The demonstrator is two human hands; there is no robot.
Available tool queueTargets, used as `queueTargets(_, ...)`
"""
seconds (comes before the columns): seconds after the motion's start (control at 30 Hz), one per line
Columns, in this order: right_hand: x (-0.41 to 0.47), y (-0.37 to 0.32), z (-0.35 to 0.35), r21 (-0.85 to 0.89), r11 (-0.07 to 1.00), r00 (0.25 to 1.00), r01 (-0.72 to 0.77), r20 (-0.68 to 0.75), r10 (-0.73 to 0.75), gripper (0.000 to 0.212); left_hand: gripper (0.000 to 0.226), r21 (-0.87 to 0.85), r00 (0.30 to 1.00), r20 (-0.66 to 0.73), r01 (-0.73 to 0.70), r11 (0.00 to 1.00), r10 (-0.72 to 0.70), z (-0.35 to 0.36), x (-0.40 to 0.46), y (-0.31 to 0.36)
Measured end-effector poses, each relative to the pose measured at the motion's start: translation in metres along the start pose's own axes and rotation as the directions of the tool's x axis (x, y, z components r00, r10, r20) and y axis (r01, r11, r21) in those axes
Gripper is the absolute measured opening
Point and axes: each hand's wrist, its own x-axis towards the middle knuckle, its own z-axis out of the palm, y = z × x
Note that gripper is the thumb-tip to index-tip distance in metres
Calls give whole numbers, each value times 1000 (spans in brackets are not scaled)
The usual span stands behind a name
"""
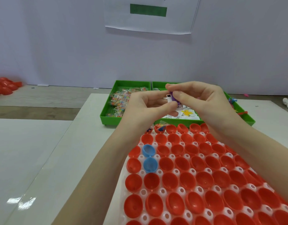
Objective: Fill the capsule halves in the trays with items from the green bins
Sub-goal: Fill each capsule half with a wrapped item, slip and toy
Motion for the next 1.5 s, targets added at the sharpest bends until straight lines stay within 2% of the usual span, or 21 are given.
queueTargets(0.13,3,1,-5,-18,997,997,-75,-2,75,19,33,236,992,-42,-110,966,123,7,1,-6)
queueTargets(0.27,11,2,-14,-282,951,980,-126,110,163,28,55,406,982,-40,-154,901,186,8,5,-16)
queueTargets(0.37,17,4,-15,-415,905,961,-96,199,193,20,60,424,983,-74,-119,898,165,10,8,-26)
queueTargets(0.47,23,19,-15,-558,827,979,-66,124,162,10,46,371,987,-147,1,929,58,13,15,-36)
queueTargets(0.53,26,33,-13,-596,797,983,-96,66,169,8,29,438,986,-166,52,897,23,12,21,-41)
queueTargets(0.6,27,48,-12,-603,784,985,-144,-9,174,10,26,534,990,-143,63,843,16,8,26,-45)
queueTargets(0.67,27,59,-13,-627,758,981,-182,-66,181,12,34,643,997,-71,34,765,16,2,29,-48)
queueTargets(0.83,23,70,-15,-633,753,975,-179,-13,220,8,62,857,989,130,-74,510,-75,2,33,-57)
queueTargets(0.9,21,72,-14,-651,743,975,-156,19,221,9,64,889,980,169,-107,444,-103,7,35,-63)
queueTargets(1.07,19,71,-6,-707,705,969,-61,128,212,11,58,925,975,181,-123,359,-132,11,39,-72)
queueTargets(1.17,20,65,-3,-754,657,964,2,176,200,18,56,922,976,182,-127,365,-119,12,40,-73)
queueTargets(1.23,20,63,-3,-815,576,967,60,191,170,21,54,913,979,172,-116,391,-110,13,40,-74)
queueTargets(1.33,19,62,2,-917,361,965,167,228,133,20,45,912,982,168,-122,391,-85,13,39,-75)
queueTargets(1.37,20,62,3,-922,348,963,168,229,140,19,42,915,982,169,-126,383,-80,13,38,-75)
queueTargets(1.5,32,54,1,-861,508,929,22,206,309,13,41,932,979,179,-138,336,-94,13,37,-72)
